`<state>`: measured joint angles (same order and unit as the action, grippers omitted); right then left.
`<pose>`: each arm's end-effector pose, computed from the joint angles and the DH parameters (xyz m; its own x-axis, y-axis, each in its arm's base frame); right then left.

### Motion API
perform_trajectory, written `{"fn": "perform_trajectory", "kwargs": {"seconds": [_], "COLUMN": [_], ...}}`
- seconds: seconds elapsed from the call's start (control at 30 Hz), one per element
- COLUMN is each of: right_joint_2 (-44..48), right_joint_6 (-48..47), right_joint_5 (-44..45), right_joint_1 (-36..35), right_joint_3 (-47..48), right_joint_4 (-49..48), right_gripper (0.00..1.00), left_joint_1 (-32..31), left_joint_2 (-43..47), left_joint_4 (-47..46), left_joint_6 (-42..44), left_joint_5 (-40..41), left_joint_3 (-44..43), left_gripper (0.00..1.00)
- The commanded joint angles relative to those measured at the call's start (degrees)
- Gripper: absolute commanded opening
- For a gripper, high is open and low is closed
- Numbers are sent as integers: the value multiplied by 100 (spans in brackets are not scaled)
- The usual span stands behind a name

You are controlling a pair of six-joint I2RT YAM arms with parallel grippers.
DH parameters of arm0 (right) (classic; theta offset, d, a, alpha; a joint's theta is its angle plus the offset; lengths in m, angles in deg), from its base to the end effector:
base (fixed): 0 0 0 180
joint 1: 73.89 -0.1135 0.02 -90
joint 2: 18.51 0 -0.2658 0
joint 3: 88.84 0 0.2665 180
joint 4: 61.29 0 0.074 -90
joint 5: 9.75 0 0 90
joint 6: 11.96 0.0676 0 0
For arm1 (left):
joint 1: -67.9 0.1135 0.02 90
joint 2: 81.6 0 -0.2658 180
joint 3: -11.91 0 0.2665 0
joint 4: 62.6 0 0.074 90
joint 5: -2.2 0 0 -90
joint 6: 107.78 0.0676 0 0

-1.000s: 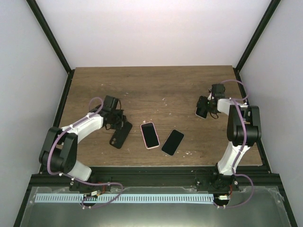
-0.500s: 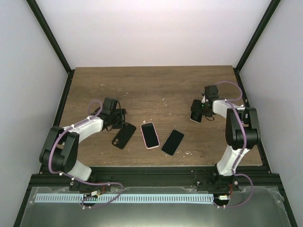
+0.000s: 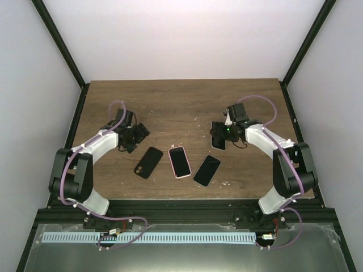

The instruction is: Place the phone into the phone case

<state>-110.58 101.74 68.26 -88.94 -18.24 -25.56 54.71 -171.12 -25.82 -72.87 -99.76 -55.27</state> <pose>0.3377 0.1054 0.1638 -0.8891 0.1681 -0.4258 -0.0058 0.9259 0.3776 0.3241 -0.0904 0.1577 -0.7462 -0.6491 -0.1479 -0.4982 0.6918 -0.5227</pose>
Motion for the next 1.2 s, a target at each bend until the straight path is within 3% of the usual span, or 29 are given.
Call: {"fn": "perform_trajectory", "kwargs": {"seconds": [0.0, 0.17, 0.33, 0.53, 0.8, 1.03, 1.17], "right_joint_2": [345, 582, 737, 677, 408, 62, -227], "right_joint_6": [280, 522, 768, 977, 1272, 1661, 1857], "right_joint_5": [-130, -155, -231, -149, 99, 320, 437], "right_joint_1": [-423, -876, -1275, -1710, -2363, -2982, -3360], "right_joint_3": [148, 165, 181, 256, 598, 938, 1167], "right_joint_4": [66, 54, -1, -41, -93, -187, -210], "right_gripper": [59, 58, 57, 57, 56, 54, 54], "left_joint_1": [18, 30, 36, -38, -663, -740, -463], "left_joint_2": [177, 145, 346, 645, 1012, 1742, 2222], "left_joint_4": [430, 668, 399, -243, -1154, -1347, -739], "left_joint_6": [1269, 1506, 1301, 631, -630, -1546, -1092], "left_joint_5": [305, 375, -126, -1299, -2052, -2106, -1425], "left_joint_3": [392, 669, 1241, 2073, 2697, 3077, 2890], "left_gripper": [92, 93, 92, 90, 89, 89, 90]}}
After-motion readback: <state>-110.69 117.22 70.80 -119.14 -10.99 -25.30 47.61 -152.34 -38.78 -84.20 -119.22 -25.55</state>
